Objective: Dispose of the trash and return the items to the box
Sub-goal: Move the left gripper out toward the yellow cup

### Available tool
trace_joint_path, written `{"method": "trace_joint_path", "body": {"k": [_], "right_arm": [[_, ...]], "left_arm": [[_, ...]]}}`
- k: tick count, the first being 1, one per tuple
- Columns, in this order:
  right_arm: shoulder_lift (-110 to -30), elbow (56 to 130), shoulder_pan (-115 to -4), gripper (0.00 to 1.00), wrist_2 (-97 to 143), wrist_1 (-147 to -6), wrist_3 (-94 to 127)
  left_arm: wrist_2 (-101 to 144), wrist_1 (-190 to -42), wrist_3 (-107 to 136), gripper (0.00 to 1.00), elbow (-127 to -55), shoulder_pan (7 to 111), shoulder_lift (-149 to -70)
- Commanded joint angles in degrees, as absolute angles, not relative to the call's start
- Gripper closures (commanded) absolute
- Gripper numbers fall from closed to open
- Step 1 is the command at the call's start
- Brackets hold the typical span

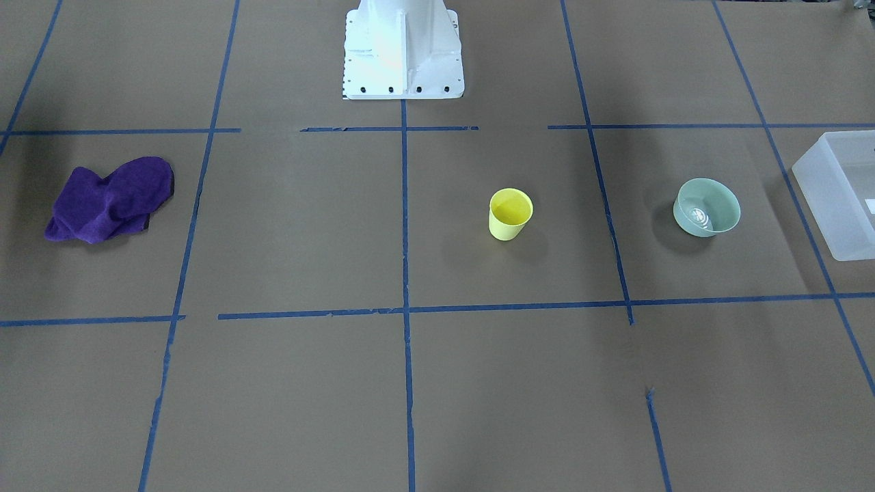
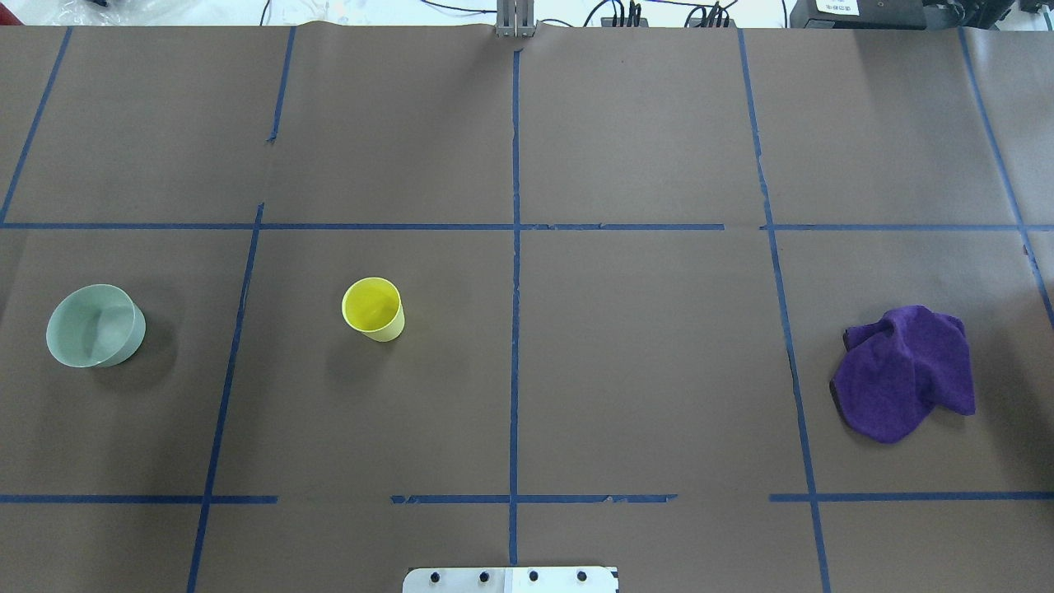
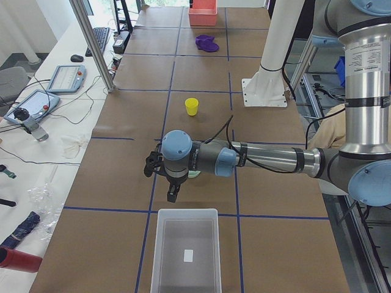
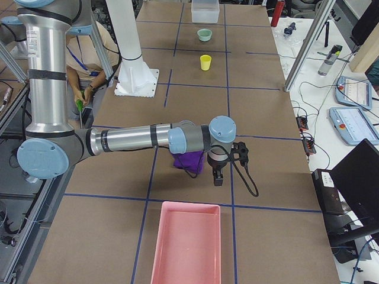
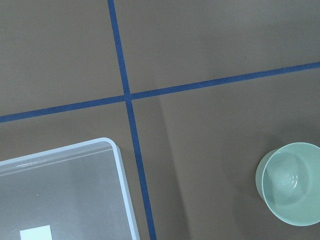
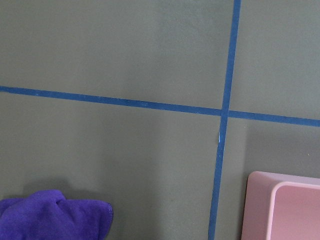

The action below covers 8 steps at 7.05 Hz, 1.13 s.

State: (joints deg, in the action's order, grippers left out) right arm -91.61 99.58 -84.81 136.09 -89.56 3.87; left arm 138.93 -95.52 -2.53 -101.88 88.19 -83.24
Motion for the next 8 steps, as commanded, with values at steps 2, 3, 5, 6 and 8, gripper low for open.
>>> {"method": "trace_joint_path", "body": {"k": [2,3,5,6,8], "right_arm": [[-91.93,100.11,-84.81,0.00,136.06,-89.56,3.87],[-92.02,100.46,-84.81,0.00,136.14,-89.56,3.95],[-91.85,100.55,-84.81,0.00,136.32,-89.56,4.04],[-91.76,101.33,-84.73,0.00,136.32,-89.56,4.04],[-91.58,100.90,-84.64,0.00,136.32,-89.56,4.13]], "left_arm": [[138.61,-91.00,-3.60,0.00,-104.76,88.24,-83.49],[138.60,-90.97,-3.60,0.00,-104.85,88.16,-83.50],[139.39,-91.32,-3.52,0.00,-104.68,88.24,-83.41],[138.87,-91.49,-3.52,0.00,-105.29,88.24,-83.93],[154.74,-93.93,-1.17,0.00,-104.23,88.42,-82.97]]}}
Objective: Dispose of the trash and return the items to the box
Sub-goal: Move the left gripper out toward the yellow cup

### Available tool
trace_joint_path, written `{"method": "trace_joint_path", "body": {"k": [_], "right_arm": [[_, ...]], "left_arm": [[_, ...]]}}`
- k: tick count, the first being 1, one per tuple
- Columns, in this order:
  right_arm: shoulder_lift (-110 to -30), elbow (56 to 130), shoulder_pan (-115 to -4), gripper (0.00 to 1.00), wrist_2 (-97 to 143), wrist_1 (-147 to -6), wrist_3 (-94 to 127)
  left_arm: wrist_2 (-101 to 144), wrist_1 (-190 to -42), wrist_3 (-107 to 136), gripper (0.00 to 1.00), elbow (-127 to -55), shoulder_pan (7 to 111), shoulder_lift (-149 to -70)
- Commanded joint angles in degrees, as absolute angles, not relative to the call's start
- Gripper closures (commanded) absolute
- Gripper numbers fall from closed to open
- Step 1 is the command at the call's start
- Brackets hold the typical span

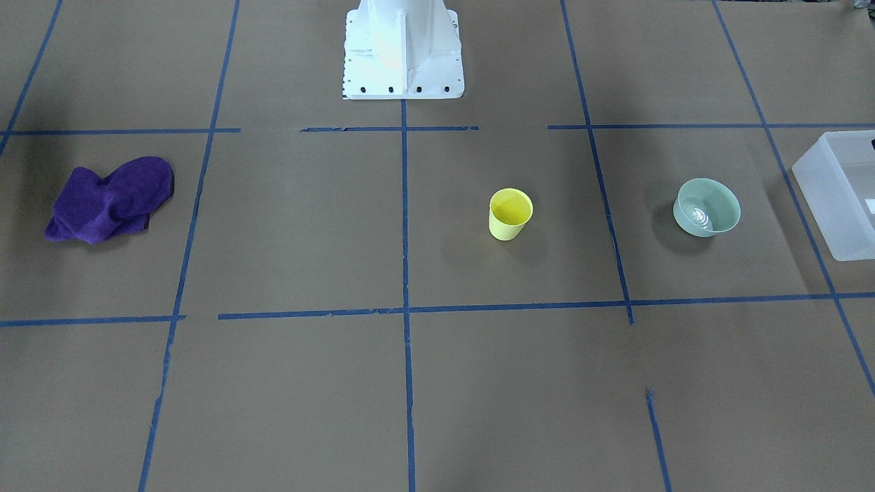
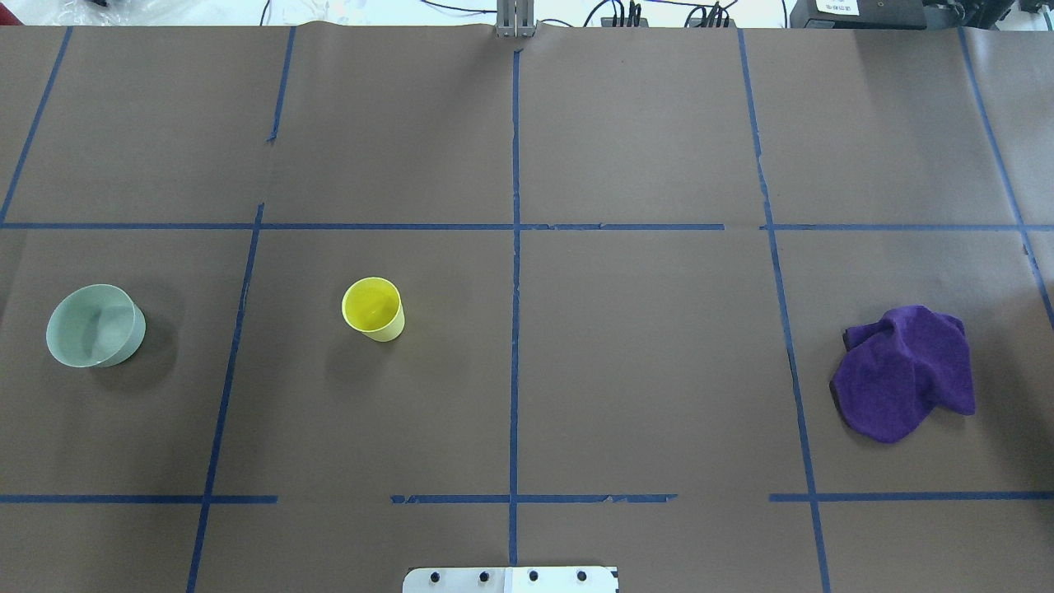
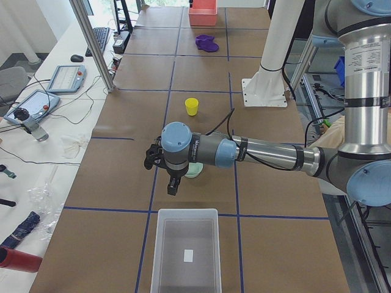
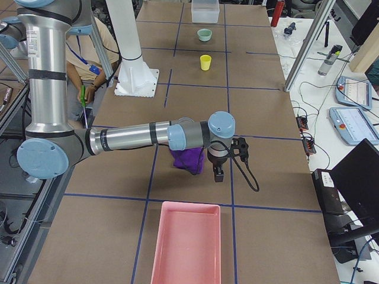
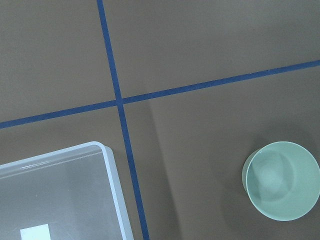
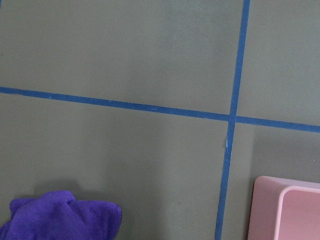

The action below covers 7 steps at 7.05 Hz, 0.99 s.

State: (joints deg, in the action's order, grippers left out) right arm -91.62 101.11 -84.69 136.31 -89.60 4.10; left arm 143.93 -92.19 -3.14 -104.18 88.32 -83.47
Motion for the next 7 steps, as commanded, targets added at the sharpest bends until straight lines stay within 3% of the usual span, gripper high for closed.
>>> {"method": "trace_joint_path", "body": {"k": [1,4,7], "right_arm": [[-91.76,100.99,-84.64,0.00,136.41,-89.56,4.13],[-91.76,100.99,-83.94,0.00,136.67,-89.56,3.52],[-92.02,100.64,-82.97,0.00,136.76,-85.26,3.43]], "left_arm": [[147.73,-99.26,1.03,0.00,-105.80,87.90,-83.23],[141.79,-113.08,32.92,0.00,-109.23,73.10,-84.63],[123.57,-113.65,66.54,0.00,-112.49,48.77,-98.13]]}}
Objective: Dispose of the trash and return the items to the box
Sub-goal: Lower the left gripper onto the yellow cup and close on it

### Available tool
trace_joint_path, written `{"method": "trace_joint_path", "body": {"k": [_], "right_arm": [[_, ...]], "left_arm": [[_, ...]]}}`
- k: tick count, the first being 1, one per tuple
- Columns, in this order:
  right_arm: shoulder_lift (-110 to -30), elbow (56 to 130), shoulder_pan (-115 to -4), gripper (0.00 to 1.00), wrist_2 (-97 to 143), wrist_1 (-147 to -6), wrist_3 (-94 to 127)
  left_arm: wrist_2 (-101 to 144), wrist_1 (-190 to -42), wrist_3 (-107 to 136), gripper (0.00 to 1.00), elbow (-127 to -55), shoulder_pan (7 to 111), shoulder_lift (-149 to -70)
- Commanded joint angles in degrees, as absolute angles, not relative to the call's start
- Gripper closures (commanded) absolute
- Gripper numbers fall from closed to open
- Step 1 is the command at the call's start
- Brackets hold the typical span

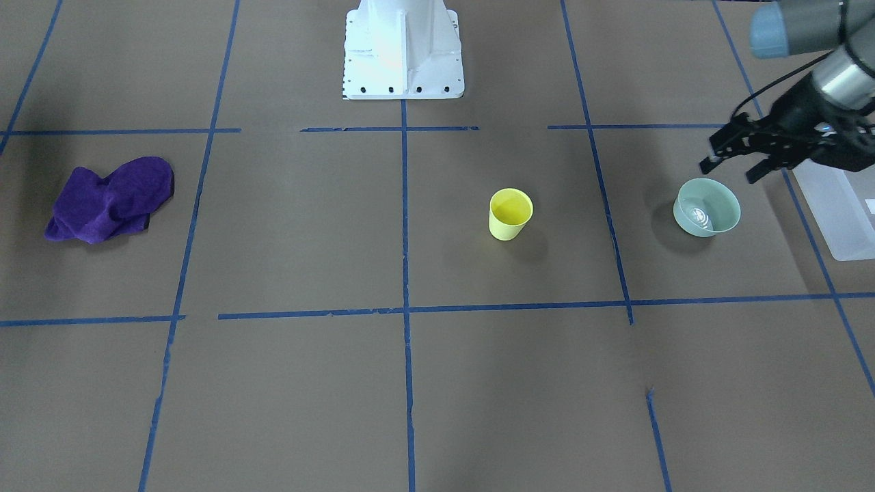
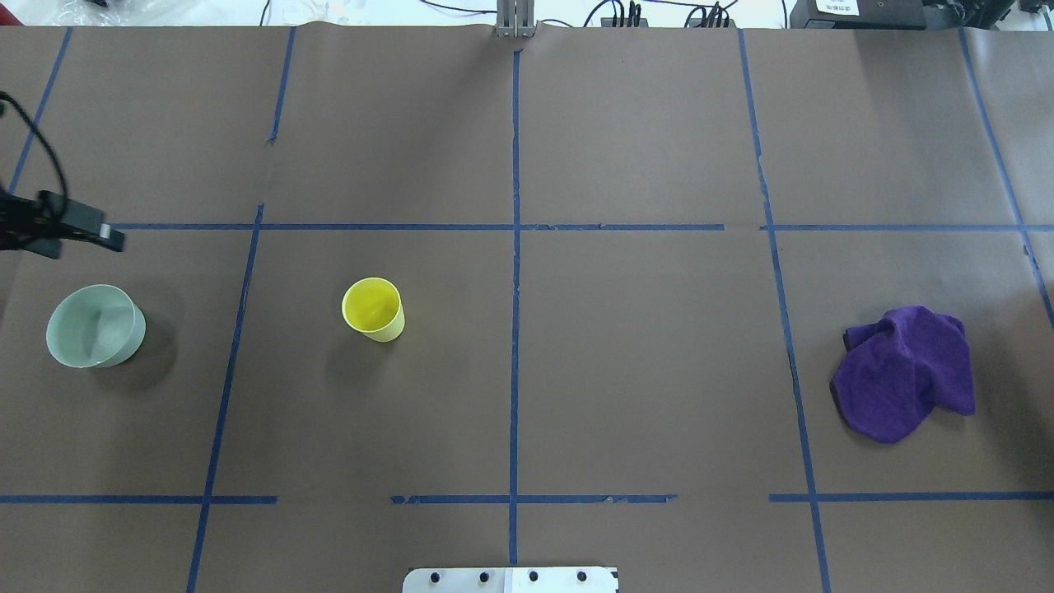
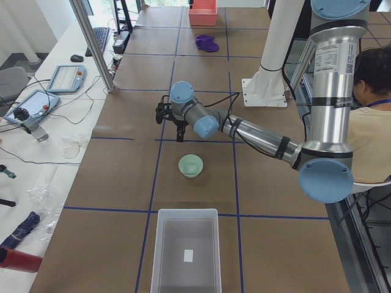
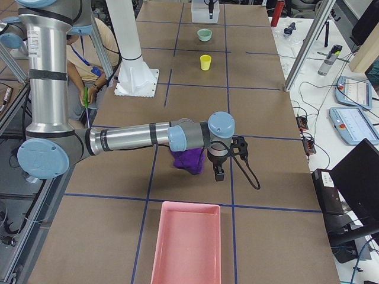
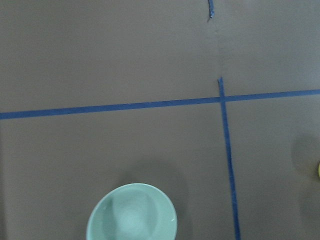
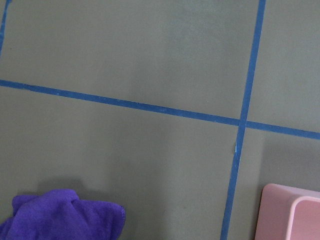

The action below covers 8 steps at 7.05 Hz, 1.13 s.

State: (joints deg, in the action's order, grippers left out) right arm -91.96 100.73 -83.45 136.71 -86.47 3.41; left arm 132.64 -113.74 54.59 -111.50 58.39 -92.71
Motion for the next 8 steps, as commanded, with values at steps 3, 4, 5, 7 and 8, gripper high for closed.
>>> {"method": "trace_joint_path", "body": {"k": [3,4,5,7,8], "right_arm": [[-92.02,100.64,-81.83,0.00,136.85,-85.17,3.51],[-92.02,100.63,-81.57,0.00,136.93,-85.17,3.69],[-92.02,100.72,-81.48,0.00,137.19,-85.17,3.78],[-92.02,100.63,-81.21,0.00,137.37,-85.17,3.78],[-92.02,100.63,-81.21,0.00,137.37,-85.17,3.78]], "left_arm": [[115.53,-93.66,71.10,0.01,-110.74,38.52,-112.30],[112.97,-92.82,71.10,0.01,-109.87,37.28,-112.41],[112.77,-92.99,71.10,0.01,-108.30,37.18,-112.76],[112.94,-93.86,71.10,0.01,-106.35,36.21,-113.29],[112.94,-94.48,71.19,0.01,-105.13,34.91,-113.38]]}}
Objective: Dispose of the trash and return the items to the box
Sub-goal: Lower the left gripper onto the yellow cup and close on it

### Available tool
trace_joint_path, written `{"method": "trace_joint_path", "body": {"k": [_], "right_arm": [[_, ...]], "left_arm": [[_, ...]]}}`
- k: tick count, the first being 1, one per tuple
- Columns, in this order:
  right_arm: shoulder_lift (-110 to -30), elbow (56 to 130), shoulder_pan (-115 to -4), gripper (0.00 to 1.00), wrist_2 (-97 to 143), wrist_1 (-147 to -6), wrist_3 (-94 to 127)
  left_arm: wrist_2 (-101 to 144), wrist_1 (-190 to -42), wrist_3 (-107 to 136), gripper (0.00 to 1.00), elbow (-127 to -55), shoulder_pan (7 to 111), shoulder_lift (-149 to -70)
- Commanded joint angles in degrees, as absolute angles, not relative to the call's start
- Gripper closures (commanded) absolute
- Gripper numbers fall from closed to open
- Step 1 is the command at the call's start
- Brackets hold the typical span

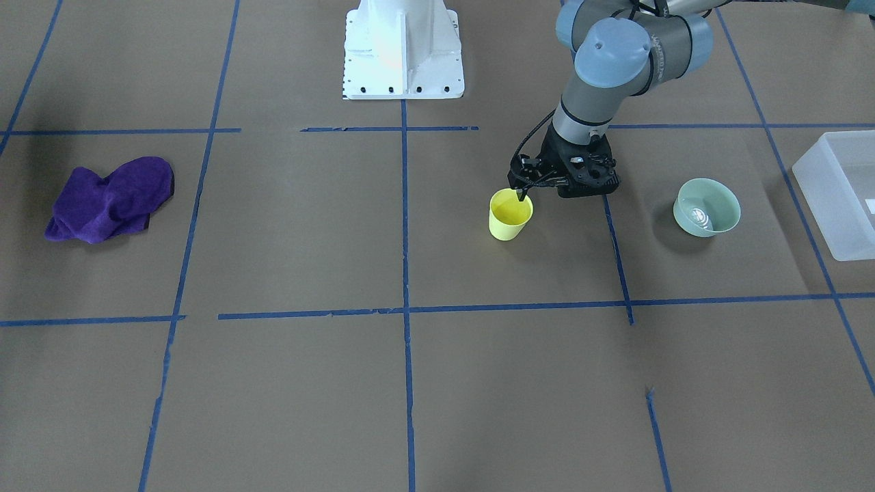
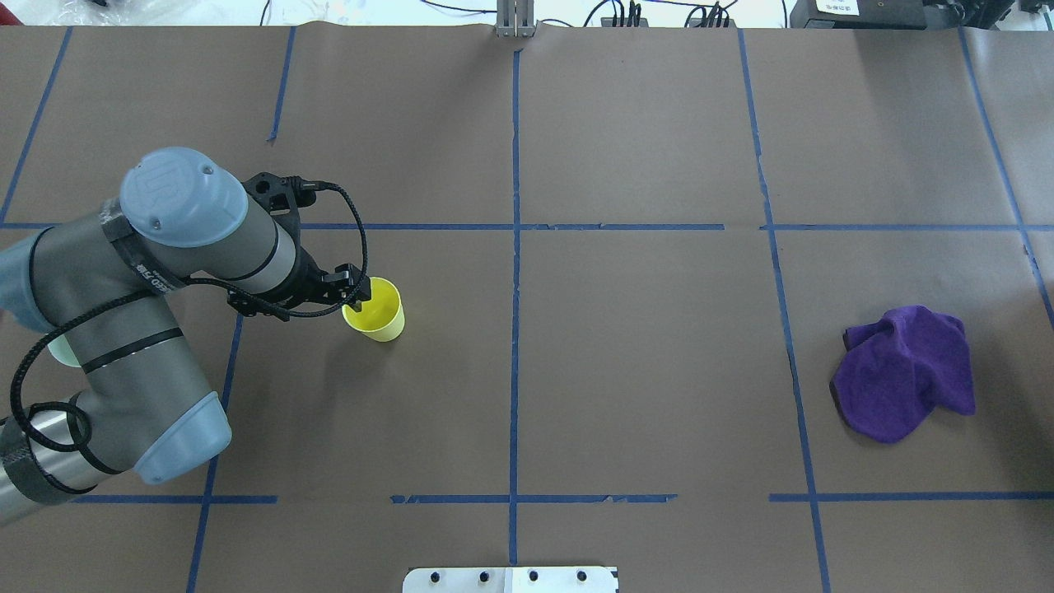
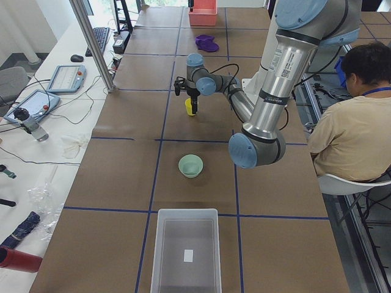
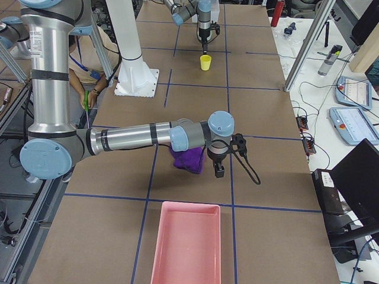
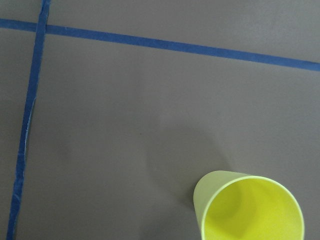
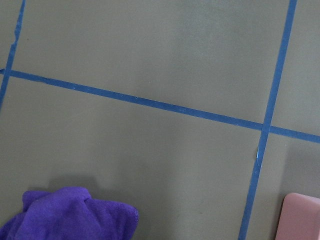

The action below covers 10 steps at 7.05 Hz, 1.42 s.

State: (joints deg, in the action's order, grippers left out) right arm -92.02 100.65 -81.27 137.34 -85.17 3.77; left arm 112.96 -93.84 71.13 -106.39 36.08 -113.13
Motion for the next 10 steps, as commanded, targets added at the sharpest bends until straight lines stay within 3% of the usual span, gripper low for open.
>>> {"method": "trace_joint_path", "body": {"k": [1,2,3,4,8,10], "right_arm": [[-92.02,100.55,-81.21,0.00,137.37,-85.17,3.78],[-92.02,100.55,-81.12,0.00,137.46,-85.17,3.78],[-92.02,100.46,-81.04,0.00,137.37,-85.17,3.78],[-92.02,100.28,-80.86,0.00,137.37,-85.17,3.78],[-92.02,100.11,-80.42,0.00,137.37,-85.17,3.78],[-91.59,100.28,-79.72,0.00,137.37,-84.82,3.95]], "left_arm": [[112.94,-96.22,70.84,0.01,-103.12,34.11,-113.73],[113.03,-100.50,71.01,0.04,-101.27,34.01,-113.56],[113.03,-101.76,71.10,0.21,-99.60,33.84,-113.73],[113.29,-101.86,71.10,0.97,-99.75,33.84,-113.73],[113.73,-106.75,73.63,1.00,-101.76,34.36,-113.91],[122.28,-106.35,73.31,1.00,-107.56,43.26,-112.25]]}}
